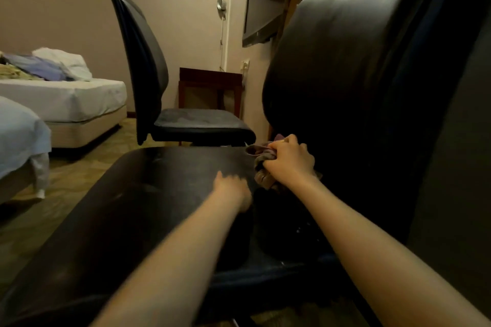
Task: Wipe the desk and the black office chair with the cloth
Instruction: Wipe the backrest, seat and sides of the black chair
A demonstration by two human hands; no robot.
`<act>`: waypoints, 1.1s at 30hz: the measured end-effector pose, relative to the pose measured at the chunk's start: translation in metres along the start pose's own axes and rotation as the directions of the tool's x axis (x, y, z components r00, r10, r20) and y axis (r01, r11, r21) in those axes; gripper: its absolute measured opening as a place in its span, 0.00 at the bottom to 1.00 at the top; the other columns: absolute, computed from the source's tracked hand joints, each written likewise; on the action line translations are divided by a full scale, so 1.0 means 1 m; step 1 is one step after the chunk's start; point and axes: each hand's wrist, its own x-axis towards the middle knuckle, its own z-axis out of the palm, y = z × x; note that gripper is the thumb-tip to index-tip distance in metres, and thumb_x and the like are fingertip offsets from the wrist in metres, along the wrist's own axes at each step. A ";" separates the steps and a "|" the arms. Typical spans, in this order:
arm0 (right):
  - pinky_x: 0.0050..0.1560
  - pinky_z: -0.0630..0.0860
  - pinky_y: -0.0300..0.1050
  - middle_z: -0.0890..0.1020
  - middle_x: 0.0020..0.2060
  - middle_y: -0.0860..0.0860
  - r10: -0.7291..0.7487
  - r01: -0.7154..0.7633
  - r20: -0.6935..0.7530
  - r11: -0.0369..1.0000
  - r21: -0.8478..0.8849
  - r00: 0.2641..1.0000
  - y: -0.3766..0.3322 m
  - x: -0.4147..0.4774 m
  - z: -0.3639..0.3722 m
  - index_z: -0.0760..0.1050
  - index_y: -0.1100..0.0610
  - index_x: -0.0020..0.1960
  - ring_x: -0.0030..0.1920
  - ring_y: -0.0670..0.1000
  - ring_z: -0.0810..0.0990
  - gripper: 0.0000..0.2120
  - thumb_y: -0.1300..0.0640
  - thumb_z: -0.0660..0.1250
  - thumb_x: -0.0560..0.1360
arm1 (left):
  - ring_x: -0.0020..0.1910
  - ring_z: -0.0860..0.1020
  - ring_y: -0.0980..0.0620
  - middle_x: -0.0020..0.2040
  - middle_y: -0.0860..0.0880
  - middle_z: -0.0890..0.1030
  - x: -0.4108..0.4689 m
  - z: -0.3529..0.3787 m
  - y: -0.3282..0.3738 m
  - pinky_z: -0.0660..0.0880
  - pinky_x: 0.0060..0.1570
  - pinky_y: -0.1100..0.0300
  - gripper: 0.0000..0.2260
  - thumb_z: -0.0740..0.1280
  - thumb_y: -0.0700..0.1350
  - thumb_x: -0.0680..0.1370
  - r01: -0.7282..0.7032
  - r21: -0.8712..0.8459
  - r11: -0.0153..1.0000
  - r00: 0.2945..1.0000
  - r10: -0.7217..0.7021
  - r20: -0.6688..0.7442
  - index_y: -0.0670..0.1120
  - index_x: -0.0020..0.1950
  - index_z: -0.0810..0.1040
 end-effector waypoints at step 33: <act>0.46 0.72 0.43 0.79 0.52 0.55 0.131 -0.146 0.550 0.989 -0.017 0.825 0.000 0.053 -0.021 0.75 0.57 0.55 0.55 0.58 0.77 0.15 0.52 0.69 0.72 | 0.73 0.54 0.42 0.74 0.43 0.55 0.003 0.013 -0.007 0.56 0.68 0.44 0.25 0.51 0.49 0.81 -0.026 0.106 0.994 0.999 0.022 0.035 0.41 0.75 0.51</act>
